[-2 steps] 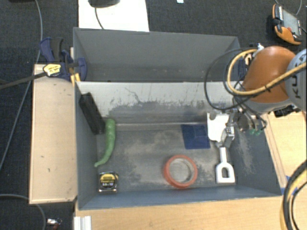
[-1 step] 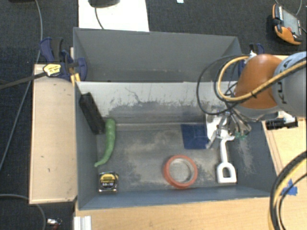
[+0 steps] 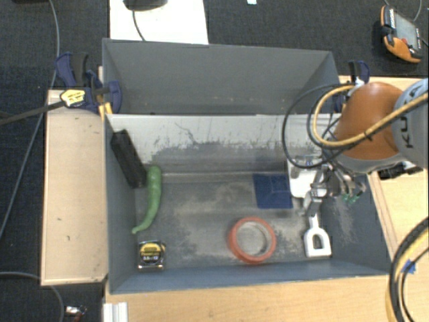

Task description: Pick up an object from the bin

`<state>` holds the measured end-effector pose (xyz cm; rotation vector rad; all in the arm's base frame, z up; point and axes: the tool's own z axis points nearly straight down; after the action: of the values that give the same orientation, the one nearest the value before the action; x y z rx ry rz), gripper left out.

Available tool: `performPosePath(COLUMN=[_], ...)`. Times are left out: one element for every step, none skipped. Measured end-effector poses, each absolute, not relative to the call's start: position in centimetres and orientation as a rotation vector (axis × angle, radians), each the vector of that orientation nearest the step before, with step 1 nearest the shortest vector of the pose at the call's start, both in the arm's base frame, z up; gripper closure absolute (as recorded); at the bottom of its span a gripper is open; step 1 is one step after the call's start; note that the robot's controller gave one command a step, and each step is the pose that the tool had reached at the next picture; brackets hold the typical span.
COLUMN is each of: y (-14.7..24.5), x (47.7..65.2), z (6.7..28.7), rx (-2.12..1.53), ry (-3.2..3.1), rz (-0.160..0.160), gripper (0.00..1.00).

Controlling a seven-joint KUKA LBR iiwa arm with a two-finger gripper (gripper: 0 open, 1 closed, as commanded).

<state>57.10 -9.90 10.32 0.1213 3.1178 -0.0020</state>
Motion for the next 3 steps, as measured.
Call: performPosePath(y=[-9.7,-11.5,-11.6], x=[57.9,58.0,57.8], z=[9.5,8.5,8.7], rx=[0.217,0.076,0.12], ry=[3.107,3.114,3.112], rz=[0.001,-0.004,0.0], gripper=[0.0,0.0,0.0])
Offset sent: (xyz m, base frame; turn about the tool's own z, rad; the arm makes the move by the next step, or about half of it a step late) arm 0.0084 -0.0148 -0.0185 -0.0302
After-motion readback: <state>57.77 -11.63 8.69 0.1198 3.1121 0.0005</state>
